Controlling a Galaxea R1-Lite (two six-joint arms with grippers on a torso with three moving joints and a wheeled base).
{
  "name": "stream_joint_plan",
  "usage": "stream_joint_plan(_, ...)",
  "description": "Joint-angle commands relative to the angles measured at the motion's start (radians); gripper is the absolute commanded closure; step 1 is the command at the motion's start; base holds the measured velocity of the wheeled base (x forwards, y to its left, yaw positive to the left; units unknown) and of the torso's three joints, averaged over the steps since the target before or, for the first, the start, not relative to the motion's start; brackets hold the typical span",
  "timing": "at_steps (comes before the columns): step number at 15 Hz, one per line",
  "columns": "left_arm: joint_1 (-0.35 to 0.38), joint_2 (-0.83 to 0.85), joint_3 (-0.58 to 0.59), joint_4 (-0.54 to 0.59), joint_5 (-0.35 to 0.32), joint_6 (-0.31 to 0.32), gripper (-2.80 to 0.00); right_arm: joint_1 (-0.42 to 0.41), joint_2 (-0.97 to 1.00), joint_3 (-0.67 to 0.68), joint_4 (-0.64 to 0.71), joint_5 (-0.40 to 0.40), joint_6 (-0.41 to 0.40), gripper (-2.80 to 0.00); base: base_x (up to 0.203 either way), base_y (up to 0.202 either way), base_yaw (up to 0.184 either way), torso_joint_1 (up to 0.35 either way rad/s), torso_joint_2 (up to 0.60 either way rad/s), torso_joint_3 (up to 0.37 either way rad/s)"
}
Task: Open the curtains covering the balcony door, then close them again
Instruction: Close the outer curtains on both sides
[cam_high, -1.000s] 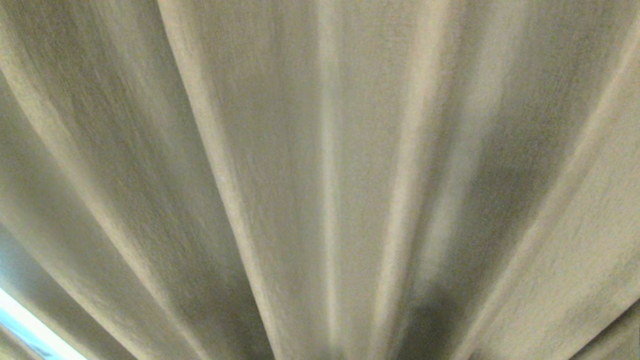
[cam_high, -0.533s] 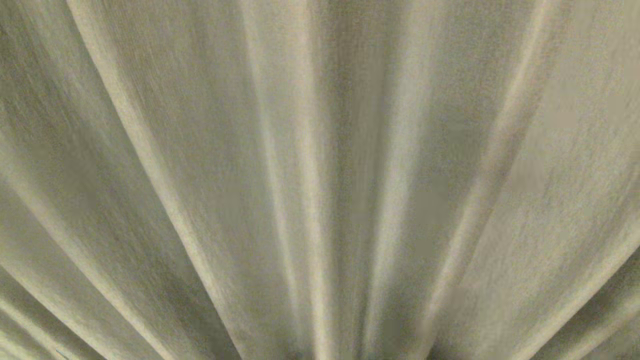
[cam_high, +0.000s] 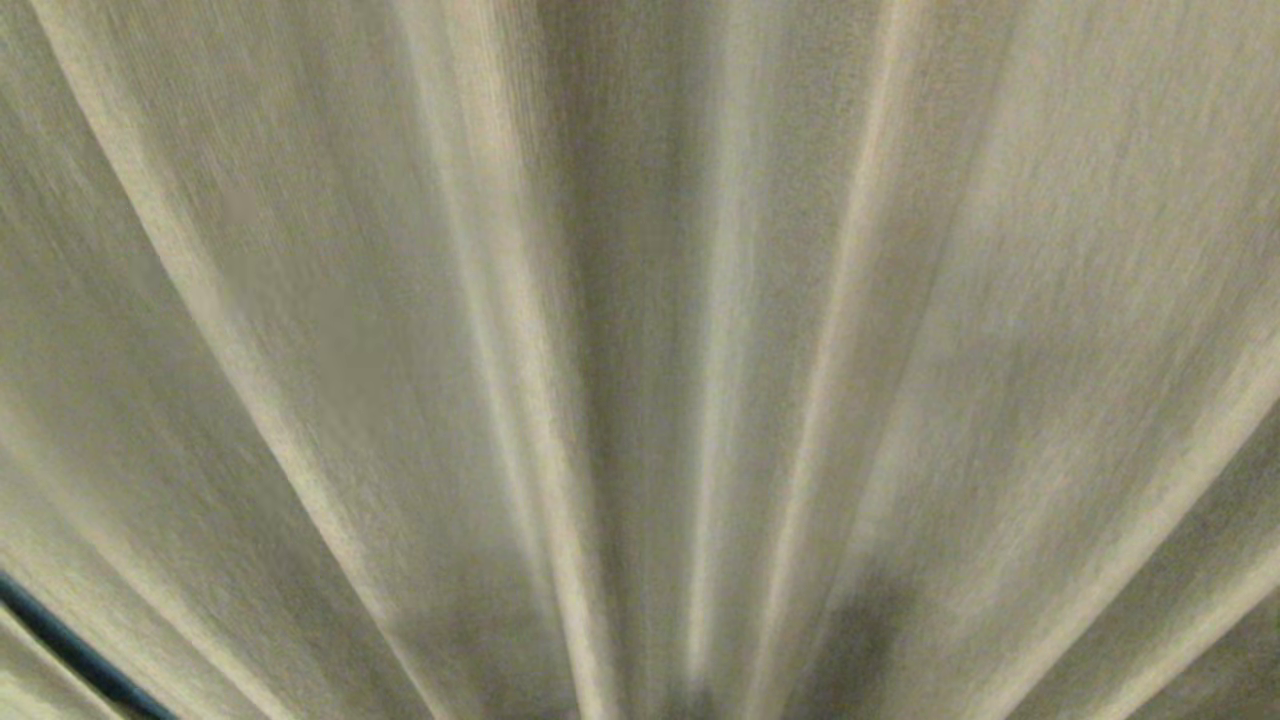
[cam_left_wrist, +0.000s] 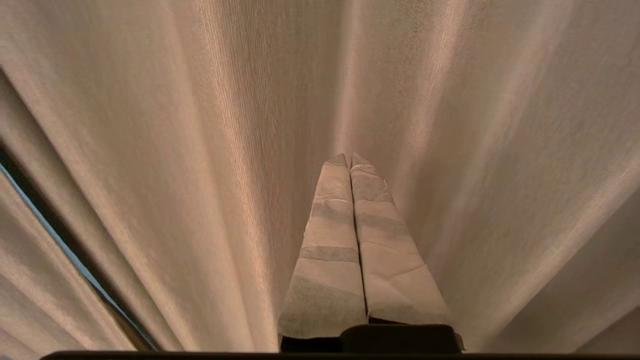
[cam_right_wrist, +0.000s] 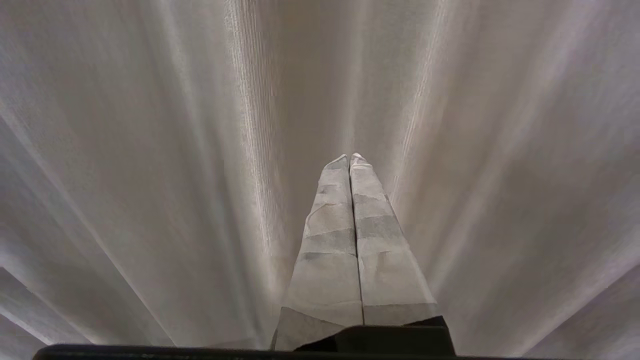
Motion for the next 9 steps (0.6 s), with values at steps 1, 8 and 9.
stream_joint_plan(1, 0.0, 0.0, 0.0, 0.0, 0.001, -0.001, 0.0, 0.0, 0.0, 0.0, 0.0, 0.001, -0.001, 0.0, 0.0, 0.0, 0.0, 0.0, 0.0, 0.0)
stream_joint_plan(8, 0.0, 0.0, 0.0, 0.0, 0.001, 0.0, 0.0, 0.0, 0.0, 0.0, 0.0, 0.001, 0.0, 0.0, 0.0, 0.0, 0.0, 0.0, 0.0, 0.0)
stream_joint_plan(9, 0.0, 0.0, 0.0, 0.0, 0.001, 0.0, 0.0, 0.0, 0.0, 0.0, 0.0, 0.001, 0.0, 0.0, 0.0, 0.0, 0.0, 0.0, 0.0, 0.0)
